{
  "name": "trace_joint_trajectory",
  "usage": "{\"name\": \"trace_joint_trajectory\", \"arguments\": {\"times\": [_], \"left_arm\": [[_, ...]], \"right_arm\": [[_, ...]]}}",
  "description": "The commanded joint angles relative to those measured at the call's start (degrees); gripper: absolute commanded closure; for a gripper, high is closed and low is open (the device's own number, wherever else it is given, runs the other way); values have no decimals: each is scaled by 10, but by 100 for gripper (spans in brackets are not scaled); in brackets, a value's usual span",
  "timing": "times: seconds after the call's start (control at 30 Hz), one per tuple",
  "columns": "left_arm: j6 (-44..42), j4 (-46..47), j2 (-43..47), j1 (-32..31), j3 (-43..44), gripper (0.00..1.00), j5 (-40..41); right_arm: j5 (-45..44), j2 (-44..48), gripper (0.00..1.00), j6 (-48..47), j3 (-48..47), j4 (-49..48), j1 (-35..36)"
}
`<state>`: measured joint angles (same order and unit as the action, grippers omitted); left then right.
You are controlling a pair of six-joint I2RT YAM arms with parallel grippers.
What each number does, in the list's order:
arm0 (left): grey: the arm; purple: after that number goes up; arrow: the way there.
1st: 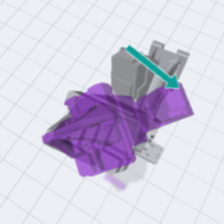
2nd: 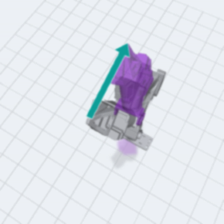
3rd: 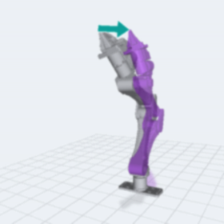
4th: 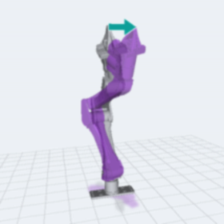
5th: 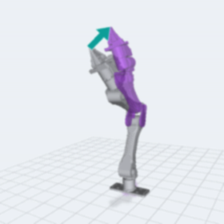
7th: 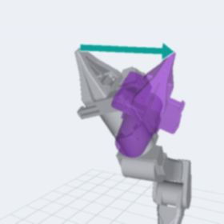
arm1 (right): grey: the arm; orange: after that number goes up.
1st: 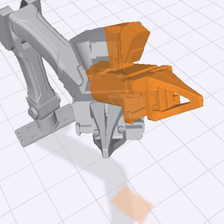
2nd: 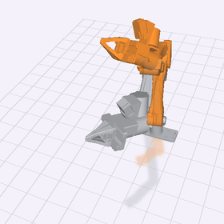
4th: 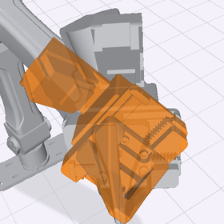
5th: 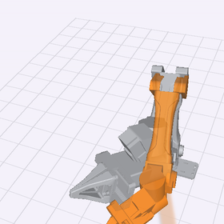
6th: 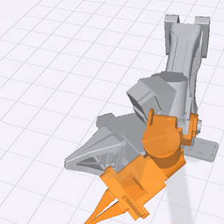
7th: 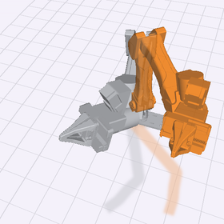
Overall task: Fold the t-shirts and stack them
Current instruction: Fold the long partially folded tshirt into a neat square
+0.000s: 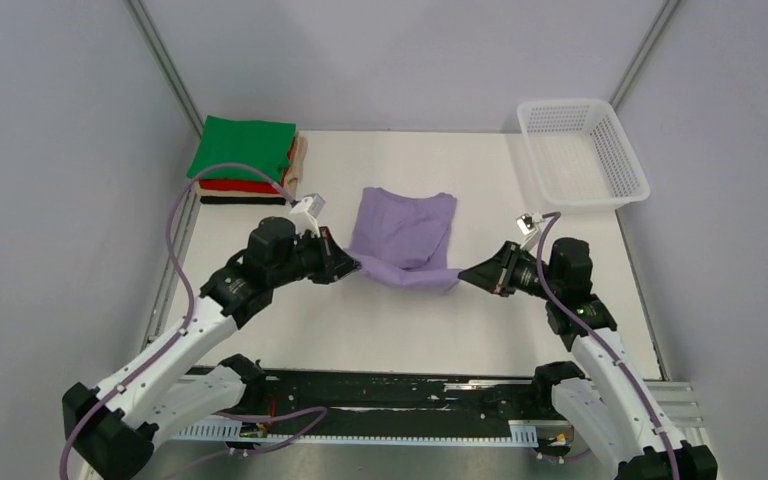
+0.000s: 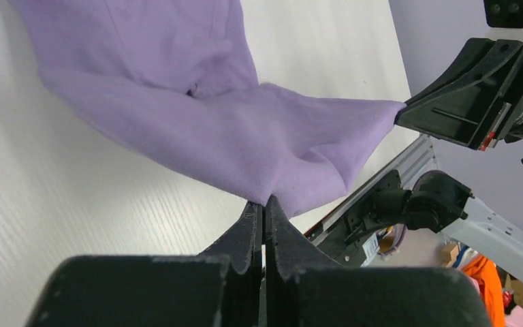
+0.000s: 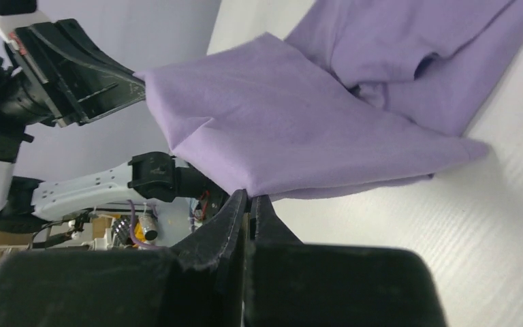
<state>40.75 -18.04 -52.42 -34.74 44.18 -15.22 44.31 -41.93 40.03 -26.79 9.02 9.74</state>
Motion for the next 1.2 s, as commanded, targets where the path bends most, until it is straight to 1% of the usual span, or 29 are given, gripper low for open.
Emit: {"name": "trace_joint_trajectory", "arguments": {"times": [0.0, 0.07, 0.17, 0.27, 0.47, 0.6, 0.7, 0.87, 1.0, 1.07, 1.17], "left_arm": [[31, -57, 73, -1, -6, 100, 47], [38, -72, 102, -1, -5, 100, 77], [41, -95, 120, -1, 3, 100, 127], [34, -106, 110, -1, 16, 100, 147], [28, -86, 70, 8, 30, 100, 216], [9, -45, 19, 27, 51, 100, 219], [6, -19, -36, 46, 69, 100, 220], [-2, 40, -101, 91, 88, 100, 192], [-17, 72, -172, 138, 130, 100, 159], [-20, 84, -209, 147, 150, 100, 141], [-28, 91, -267, 155, 182, 100, 136]], "right_arm": [[69, 9, 100, 38, -18, -100, 3], [78, 6, 100, 52, -16, -143, 2], [91, -11, 100, 66, -17, -182, 3], [100, -32, 100, 77, -20, -213, 2], [89, -100, 100, 93, -9, -289, 2], [76, -160, 100, 81, -30, -312, 1], [57, -210, 100, 62, -59, -314, -3], [46, -294, 100, 46, -107, -323, -17], [47, -347, 100, 48, -135, -342, -35], [46, -371, 100, 46, -149, -345, -43], [52, -413, 100, 46, -170, -355, -53]]}}
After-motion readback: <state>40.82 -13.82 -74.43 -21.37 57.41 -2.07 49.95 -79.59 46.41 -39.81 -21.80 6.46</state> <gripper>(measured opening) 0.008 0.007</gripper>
